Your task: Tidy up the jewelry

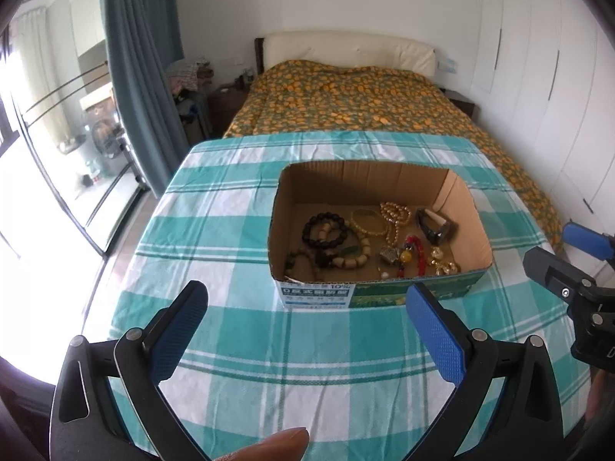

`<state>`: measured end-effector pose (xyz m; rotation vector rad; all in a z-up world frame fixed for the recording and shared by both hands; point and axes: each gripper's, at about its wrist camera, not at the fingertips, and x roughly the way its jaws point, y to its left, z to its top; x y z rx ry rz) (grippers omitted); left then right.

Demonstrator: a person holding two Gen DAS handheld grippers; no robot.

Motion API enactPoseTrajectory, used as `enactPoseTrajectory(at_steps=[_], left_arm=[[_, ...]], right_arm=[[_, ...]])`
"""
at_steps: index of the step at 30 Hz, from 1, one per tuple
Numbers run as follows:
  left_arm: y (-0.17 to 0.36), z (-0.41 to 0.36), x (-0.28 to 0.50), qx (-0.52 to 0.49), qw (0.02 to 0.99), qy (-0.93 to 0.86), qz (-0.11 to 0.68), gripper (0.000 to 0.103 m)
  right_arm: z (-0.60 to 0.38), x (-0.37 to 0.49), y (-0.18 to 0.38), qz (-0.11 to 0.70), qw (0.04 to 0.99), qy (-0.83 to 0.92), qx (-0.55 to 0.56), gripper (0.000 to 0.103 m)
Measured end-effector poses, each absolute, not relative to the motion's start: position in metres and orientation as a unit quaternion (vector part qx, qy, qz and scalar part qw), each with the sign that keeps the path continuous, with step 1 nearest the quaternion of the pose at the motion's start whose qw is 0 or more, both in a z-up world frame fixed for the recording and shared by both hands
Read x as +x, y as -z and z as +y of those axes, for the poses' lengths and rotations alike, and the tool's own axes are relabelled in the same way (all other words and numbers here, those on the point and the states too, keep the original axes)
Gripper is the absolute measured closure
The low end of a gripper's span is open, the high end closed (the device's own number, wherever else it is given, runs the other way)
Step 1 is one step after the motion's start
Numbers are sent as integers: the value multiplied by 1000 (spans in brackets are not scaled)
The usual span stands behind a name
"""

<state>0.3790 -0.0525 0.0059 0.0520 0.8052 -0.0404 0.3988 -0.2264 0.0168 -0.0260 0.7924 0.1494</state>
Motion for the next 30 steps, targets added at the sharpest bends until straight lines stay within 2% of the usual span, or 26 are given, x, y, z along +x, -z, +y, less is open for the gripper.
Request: enactPoseTrajectory(at_steps=[17, 30], left_arm=[[-38, -48, 347, 22, 928, 17, 372, 0], [-42, -53, 339, 33, 932, 2, 362, 0]], right_arm=[[-221, 369, -50, 381, 922, -63, -20, 16], [-213, 358, -59, 372, 925, -70, -28, 16]])
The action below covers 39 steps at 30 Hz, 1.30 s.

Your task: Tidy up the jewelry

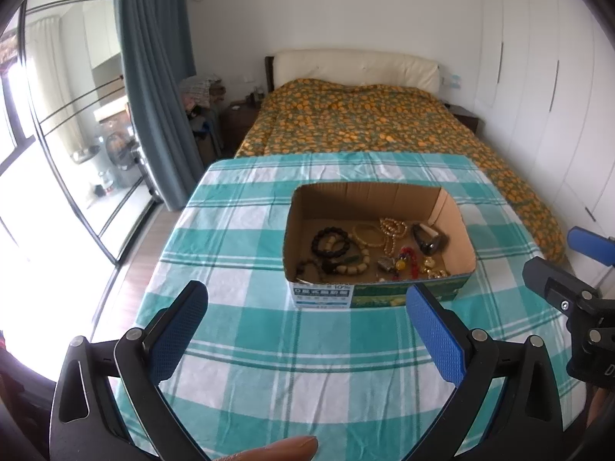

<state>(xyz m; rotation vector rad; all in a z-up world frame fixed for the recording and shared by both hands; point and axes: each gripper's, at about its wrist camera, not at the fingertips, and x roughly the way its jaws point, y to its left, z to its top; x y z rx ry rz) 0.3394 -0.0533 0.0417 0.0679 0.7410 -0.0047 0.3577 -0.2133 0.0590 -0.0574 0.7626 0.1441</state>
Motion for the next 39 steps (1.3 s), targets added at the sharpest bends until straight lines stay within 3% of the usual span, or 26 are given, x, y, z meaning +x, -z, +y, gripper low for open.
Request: enactPoseTrajectory(at_steps=[39], left_arm=[[-41, -49, 340, 25, 927, -1, 374, 0]], right_arm=[[-209, 354, -65, 365, 927, -75, -32, 16]])
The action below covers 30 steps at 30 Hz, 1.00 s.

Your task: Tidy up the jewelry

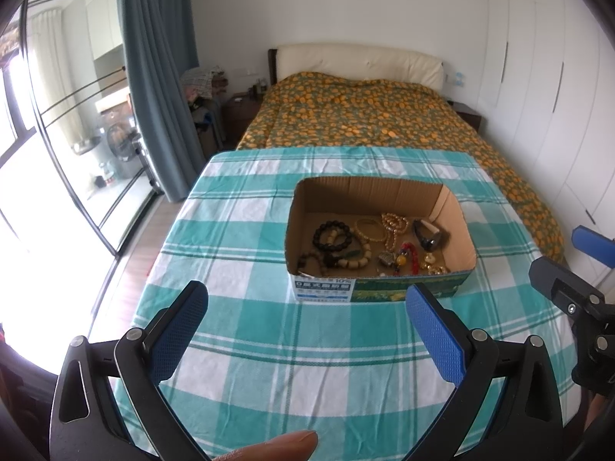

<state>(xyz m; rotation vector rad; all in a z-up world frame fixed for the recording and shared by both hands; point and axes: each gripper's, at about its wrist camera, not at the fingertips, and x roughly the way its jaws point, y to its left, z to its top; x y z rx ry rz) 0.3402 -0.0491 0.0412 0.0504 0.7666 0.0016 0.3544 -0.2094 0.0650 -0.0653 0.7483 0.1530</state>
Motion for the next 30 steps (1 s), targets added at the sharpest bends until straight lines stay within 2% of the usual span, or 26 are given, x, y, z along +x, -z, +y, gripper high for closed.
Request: enactPoseTrajectory(at_steps=[30], left_arm=[[-42, -54, 339, 28, 928, 0, 372, 0]], right_arm=[[-215, 355, -66, 362, 929, -73, -29, 16]])
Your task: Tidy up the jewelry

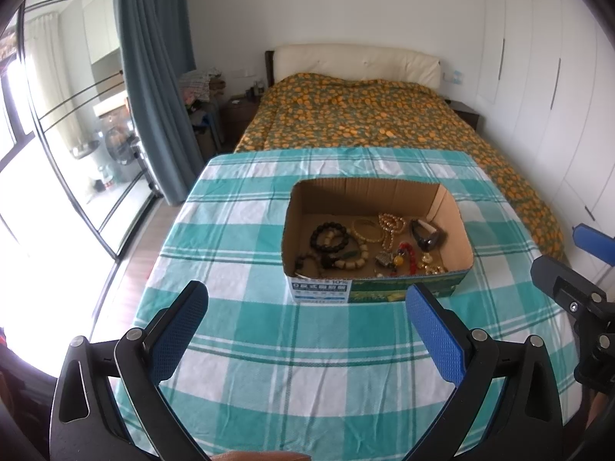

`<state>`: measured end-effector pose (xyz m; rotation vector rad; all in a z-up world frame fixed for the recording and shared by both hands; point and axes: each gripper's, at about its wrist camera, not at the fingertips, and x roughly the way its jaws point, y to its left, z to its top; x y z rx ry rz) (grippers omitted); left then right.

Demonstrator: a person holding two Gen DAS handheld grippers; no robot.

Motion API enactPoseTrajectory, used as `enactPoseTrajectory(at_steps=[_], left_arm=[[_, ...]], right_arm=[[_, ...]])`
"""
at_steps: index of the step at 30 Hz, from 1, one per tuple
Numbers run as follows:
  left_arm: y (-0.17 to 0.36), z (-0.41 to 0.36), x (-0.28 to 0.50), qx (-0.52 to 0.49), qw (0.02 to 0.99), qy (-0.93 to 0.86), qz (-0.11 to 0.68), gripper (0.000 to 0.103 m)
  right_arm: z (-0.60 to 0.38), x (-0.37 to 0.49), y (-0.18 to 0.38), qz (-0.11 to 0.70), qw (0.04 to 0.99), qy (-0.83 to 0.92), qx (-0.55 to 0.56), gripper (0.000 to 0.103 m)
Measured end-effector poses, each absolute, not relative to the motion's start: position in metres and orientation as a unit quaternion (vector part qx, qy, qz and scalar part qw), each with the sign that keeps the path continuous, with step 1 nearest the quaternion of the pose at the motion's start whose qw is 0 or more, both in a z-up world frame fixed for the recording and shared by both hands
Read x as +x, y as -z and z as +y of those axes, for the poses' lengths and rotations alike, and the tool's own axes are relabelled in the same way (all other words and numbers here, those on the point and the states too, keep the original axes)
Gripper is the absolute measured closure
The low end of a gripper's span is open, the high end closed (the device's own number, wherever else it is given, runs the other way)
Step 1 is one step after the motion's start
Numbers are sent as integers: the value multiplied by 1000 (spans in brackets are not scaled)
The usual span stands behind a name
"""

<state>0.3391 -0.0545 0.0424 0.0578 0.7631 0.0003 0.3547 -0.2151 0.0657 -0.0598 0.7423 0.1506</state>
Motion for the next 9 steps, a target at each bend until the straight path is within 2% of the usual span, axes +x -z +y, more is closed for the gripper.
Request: enactPoseTrajectory(at_steps=[9], left_arm=[[-45, -56, 335, 27, 933, 2, 358, 1]], right_arm=[[-220, 354, -63, 365, 928, -72, -26, 16]])
